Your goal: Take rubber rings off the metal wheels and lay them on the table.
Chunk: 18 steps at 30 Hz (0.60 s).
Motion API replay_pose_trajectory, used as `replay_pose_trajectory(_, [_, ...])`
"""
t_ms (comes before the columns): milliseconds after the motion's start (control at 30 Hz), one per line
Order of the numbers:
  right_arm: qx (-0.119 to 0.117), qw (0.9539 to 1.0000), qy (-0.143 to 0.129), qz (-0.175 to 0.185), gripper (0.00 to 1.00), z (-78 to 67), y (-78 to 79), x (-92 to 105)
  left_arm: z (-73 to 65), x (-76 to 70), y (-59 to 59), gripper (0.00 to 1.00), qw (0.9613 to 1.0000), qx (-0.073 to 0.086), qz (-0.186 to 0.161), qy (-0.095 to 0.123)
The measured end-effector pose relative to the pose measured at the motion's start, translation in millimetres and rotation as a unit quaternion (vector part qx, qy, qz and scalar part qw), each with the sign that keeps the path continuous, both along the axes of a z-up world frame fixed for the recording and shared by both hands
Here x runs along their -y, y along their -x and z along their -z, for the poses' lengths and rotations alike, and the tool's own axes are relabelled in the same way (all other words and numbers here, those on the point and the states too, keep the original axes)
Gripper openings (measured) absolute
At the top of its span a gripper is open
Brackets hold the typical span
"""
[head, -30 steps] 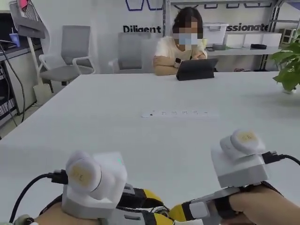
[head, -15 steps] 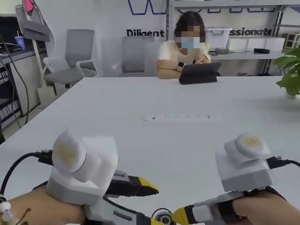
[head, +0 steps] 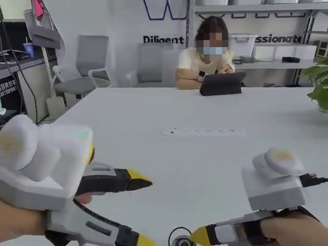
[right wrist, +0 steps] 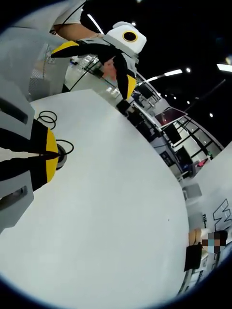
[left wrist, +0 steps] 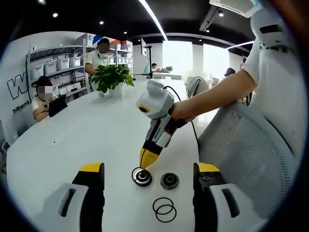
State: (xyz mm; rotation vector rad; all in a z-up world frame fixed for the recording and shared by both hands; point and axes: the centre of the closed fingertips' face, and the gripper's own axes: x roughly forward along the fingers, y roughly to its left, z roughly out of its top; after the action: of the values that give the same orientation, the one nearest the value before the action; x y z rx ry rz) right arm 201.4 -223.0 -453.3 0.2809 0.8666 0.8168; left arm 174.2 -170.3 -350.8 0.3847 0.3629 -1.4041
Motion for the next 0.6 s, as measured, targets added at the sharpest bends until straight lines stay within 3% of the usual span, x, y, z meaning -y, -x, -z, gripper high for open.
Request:
replay_pose_trajectory(233, [0.004,1.0,-0.005,0.002,0.0,-4.4,-1.8,0.6,-13.4,-24.3,8.3,0.79,0.9997,0.013,-0.021,0.005])
replay_pose_trajectory(300, [0.005,1.0,-0.005,0.002,0.0,-5.4,-2.1,0.4,-18.8,-30.5,11.0,0.81,0.9993,0.014,-0.032,0.015])
replay_pose_trajectory(600, [0.011,0.9999,-0.004,-0.009,0.0,-10.2,0.2,-5.0,-18.1,-52.4,26.1,0.87,0.9984,0.013,-0.054,0.01])
